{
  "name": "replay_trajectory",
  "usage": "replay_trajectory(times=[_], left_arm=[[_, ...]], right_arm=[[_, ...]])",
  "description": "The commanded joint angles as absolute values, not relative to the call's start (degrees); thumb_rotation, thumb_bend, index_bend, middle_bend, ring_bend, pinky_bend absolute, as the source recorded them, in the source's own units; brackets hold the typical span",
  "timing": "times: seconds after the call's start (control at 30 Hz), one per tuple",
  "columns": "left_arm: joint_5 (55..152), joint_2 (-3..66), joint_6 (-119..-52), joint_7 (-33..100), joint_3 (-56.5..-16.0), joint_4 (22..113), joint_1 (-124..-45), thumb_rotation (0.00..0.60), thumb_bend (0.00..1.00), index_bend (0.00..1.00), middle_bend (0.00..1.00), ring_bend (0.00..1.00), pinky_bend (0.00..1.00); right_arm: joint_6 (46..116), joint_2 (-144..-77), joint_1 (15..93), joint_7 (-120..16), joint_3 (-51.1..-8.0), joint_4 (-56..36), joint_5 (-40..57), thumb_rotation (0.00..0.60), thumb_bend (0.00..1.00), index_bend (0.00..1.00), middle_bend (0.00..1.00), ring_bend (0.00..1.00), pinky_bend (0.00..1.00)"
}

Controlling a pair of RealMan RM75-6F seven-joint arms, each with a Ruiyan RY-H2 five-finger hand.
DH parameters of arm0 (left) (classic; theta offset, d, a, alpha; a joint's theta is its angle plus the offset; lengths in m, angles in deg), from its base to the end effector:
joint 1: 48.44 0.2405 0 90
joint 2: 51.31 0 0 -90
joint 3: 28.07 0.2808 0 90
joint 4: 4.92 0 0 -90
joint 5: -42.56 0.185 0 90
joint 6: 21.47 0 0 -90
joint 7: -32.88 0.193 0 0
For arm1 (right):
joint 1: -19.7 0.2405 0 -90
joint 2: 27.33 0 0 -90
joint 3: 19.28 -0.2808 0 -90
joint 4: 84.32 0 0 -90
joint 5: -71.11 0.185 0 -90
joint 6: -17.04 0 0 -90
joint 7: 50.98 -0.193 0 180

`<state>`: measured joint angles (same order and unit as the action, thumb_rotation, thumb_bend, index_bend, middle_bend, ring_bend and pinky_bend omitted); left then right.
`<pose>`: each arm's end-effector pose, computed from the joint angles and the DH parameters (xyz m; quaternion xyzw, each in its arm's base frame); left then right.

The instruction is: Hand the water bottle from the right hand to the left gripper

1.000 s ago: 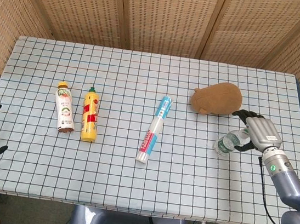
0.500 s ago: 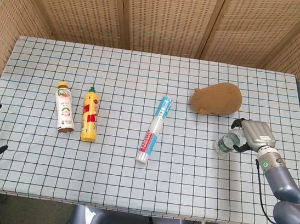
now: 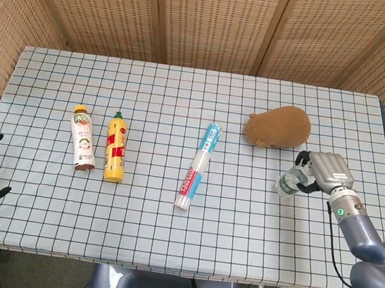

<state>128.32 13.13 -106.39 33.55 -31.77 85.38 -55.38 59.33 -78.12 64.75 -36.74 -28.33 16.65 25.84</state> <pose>-0.3197 0.2448 0.1965 -0.6037 -0.3618 -0.3919 0.5925 -0.2096 -0.4144 0.1870 0.6960 -0.4430 0.2620 0.5006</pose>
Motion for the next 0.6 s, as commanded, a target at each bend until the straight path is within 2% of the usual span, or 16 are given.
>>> replay_trajectory(times=[0.03,0.3,0.6], left_arm=[[128.1,12.5,-103.6,31.6,-32.7,86.2,-57.6,0.600,0.00,0.00,0.00,0.00,0.00],[131.0,11.2,-93.4,24.2,-35.1,89.0,-67.0,0.600,0.00,0.00,0.00,0.00,0.00],[130.6,14.3,-84.3,16.1,-38.1,91.4,-76.5,0.600,0.00,0.00,0.00,0.00,0.00]], right_arm=[[60.6,-73.8,65.6,-36.9,-30.5,22.3,24.9,0.600,0.59,0.60,0.60,0.60,0.63],[61.2,-70.8,72.9,-31.2,-33.4,30.3,31.4,0.600,0.60,0.60,0.60,0.60,0.63],[65.5,-75.5,85.4,-19.7,-33.8,33.8,43.9,0.600,0.60,0.60,0.60,0.60,0.63]])
